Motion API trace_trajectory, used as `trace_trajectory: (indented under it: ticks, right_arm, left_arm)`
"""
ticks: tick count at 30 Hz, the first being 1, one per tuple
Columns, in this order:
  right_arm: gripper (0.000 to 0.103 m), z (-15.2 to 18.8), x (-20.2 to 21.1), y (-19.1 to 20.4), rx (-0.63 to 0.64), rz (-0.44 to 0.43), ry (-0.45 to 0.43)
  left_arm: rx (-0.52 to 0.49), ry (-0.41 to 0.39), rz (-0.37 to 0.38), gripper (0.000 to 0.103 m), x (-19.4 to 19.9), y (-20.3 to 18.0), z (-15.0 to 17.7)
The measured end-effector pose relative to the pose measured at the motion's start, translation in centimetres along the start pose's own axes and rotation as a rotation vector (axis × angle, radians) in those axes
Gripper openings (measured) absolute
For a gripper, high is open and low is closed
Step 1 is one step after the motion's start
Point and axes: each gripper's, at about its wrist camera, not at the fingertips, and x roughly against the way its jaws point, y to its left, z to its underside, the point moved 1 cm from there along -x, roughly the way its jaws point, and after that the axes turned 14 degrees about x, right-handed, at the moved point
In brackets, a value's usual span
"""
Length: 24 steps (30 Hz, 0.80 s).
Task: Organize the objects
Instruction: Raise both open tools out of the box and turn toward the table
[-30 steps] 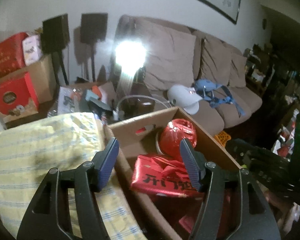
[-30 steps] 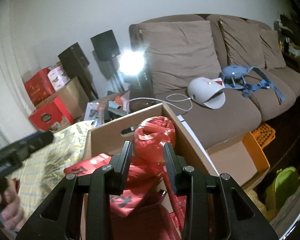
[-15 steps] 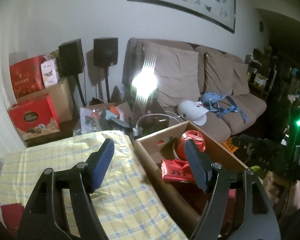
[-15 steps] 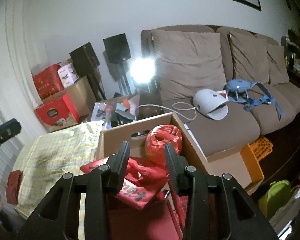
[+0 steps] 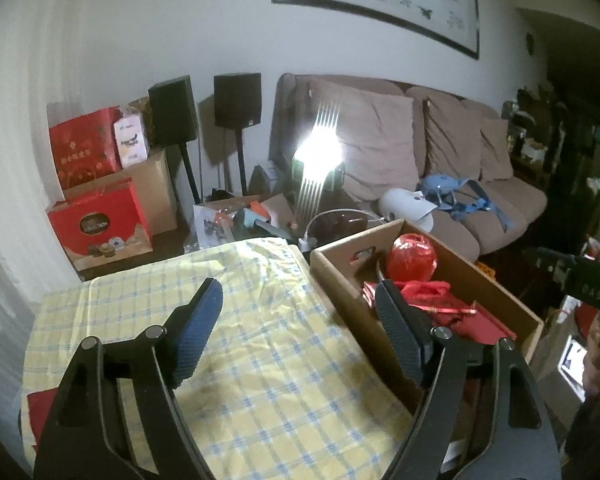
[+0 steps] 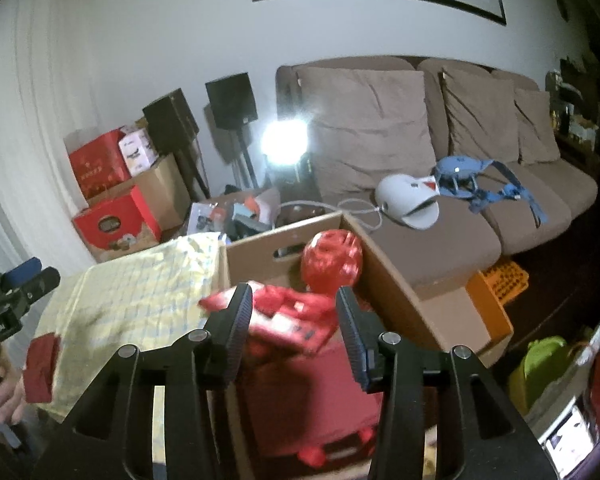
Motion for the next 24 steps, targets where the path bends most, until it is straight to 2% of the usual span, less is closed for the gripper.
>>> trace_trajectory:
  ticks: [6,11,13,14,15,18,21,24]
  right_arm:
    - [0.047,0.6,2.2,2.0,-0.013,-0.007,0.003]
    - [0.053,0.1,3.7,4.1,-0.011,-0.02,-0.007]
    - [0.055,-0.2,4.0,5.3,-0.008,-0.038,-0.016]
    - [0.058,-0.4,4.0,5.8,-0.005,-0.048,-0.019]
    - [0.061,-0.6,3.8,6.8,0.003,-0.069,-0.021]
    - [0.062,-1.1,2.7,10.0,0.037,-0.123,-0.01]
    - [0.062,-1.1,0.8,13.5,0.062,-0.189,0.021]
    - [0.062,-0.4,-1.6,18.2,0.084,-0.281,0.079]
  left_arm:
    - [-0.001,-0.033,-0.014,0.076,3.8,2.3,0.0]
    - [0.058,-0.094,-0.07,0.079,7.8,7.3,-1.7]
    - [0.083,-0.131,-0.133,0.081,10.1,10.4,-2.4]
    - [0.092,-0.142,-0.156,0.091,10.7,11.6,-2.4]
    - [0.11,-0.164,-0.204,0.095,11.8,13.7,-2.5]
    - [0.154,-0.185,-0.324,0.095,13.6,19.3,-1.9]
    - [0.217,-0.168,-0.418,0.095,14.1,24.6,-0.4]
    - [0.318,-0.102,-0.461,0.095,13.6,29.8,2.0]
